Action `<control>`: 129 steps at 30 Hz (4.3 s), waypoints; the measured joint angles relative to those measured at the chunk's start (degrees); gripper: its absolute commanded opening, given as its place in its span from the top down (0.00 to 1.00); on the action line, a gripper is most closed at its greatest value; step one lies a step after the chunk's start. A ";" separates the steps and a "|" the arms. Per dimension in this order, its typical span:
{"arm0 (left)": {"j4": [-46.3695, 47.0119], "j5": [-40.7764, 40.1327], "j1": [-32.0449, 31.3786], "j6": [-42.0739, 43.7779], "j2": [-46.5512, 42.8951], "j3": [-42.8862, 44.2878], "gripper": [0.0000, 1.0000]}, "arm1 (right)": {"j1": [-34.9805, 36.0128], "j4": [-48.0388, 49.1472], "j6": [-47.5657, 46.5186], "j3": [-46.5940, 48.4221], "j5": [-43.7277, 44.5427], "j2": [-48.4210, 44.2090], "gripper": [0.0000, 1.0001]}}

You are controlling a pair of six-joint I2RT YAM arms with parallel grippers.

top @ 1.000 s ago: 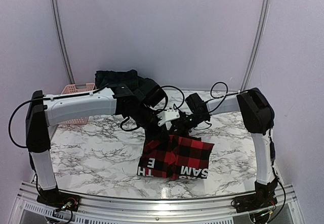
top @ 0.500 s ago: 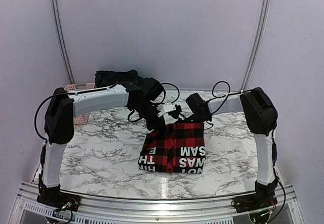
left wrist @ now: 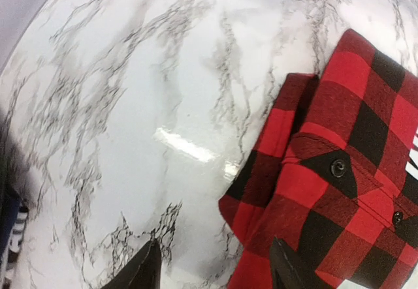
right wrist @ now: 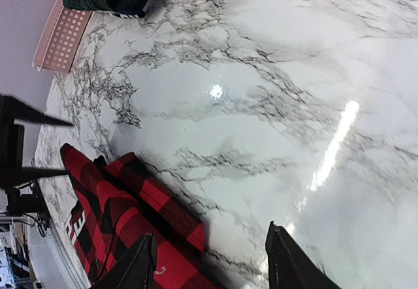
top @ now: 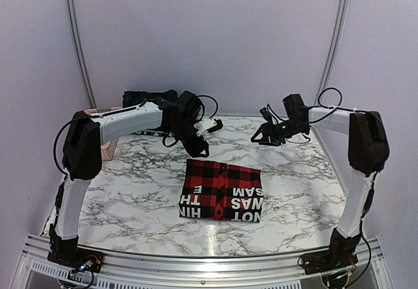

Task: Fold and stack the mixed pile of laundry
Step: Fold the 2/3-rectangle-folded T-shirt at the center of the board, then adjust the square-folded T-shirt at the center of the board, then smooth out the square-folded T-shirt at the center of the board.

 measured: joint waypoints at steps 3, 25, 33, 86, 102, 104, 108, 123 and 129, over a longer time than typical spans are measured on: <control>2.47 1.64 3.28 -5.09 -2.86 -4.83 0.29 | -1.73 0.87 0.74 -6.40 0.28 -6.84 0.46; 34.27 12.11 6.60 -40.63 -18.71 -41.81 0.52 | -0.94 15.78 8.35 -31.26 -5.31 -10.58 0.57; 41.38 19.26 7.93 -46.82 -11.91 -40.52 1.00 | -0.48 14.93 6.84 -22.67 -6.64 -5.97 1.00; 45.51 12.59 13.16 -51.91 -4.92 -36.92 0.05 | 1.77 16.35 8.94 -9.46 -0.81 6.58 0.37; 43.45 8.41 12.94 -46.38 -44.63 -42.23 0.01 | 6.10 15.80 11.63 -9.29 -5.40 -24.22 0.04; 46.21 11.98 12.39 -50.80 -45.75 -45.05 0.01 | 8.48 18.88 14.73 -13.90 -8.00 -25.59 0.04; 47.67 13.07 6.27 -56.59 -41.68 -49.48 0.01 | 13.99 26.36 22.62 -24.81 -11.54 -24.72 0.04; 59.89 20.94 -6.12 -78.07 -19.32 -55.28 0.01 | 20.48 65.70 54.07 -41.11 -17.07 -8.02 0.05; 79.80 22.01 -3.17 -87.65 -17.16 -66.84 0.01 | 17.55 80.67 57.88 -47.45 -19.56 -0.42 0.08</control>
